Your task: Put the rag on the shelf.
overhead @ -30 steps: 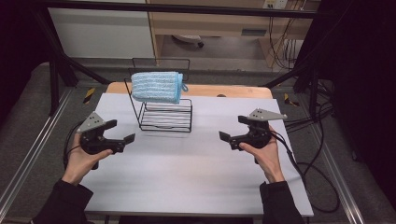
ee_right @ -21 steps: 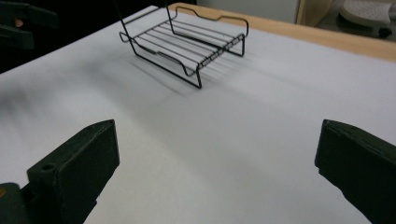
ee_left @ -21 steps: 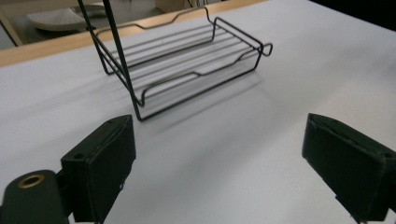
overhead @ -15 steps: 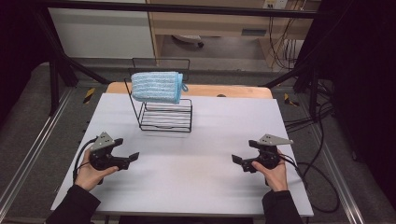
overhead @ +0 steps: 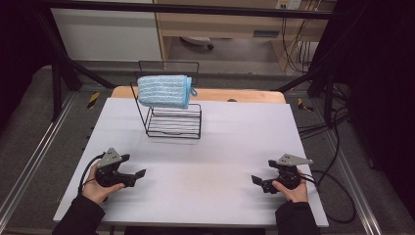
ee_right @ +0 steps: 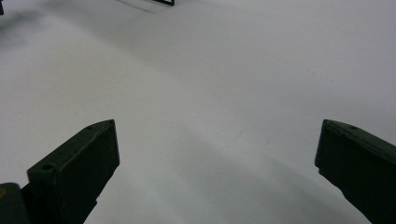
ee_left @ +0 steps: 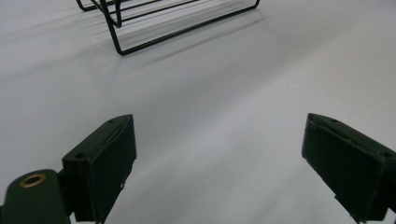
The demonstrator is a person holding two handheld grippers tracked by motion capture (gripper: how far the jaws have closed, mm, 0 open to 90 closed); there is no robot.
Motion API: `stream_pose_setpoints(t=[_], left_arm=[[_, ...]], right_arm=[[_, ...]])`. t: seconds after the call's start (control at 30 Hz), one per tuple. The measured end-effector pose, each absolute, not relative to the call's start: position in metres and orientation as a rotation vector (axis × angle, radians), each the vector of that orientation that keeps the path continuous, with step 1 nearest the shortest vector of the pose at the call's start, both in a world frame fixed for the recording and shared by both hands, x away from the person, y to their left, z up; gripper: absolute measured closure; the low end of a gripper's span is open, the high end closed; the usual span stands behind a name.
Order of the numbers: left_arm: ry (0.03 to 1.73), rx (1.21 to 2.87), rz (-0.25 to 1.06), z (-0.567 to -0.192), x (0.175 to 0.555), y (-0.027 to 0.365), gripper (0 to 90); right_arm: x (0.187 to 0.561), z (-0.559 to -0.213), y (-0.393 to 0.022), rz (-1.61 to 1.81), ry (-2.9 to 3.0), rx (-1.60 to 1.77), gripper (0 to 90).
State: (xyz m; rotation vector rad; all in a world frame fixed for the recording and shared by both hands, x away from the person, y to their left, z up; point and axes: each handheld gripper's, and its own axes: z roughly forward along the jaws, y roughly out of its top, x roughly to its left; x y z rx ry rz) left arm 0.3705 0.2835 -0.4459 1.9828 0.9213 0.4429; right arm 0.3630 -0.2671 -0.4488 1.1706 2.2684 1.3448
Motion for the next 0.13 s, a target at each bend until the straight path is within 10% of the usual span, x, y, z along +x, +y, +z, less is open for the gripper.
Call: stream_pose_setpoints(t=[0.13], left_arm=[[0.917,1.995,0.441,-0.4486,0.37,0.2825,10.3]], right_arm=[[0.3628,-0.4506,-0.2665,1.332,2.281,1.176,0.6]])
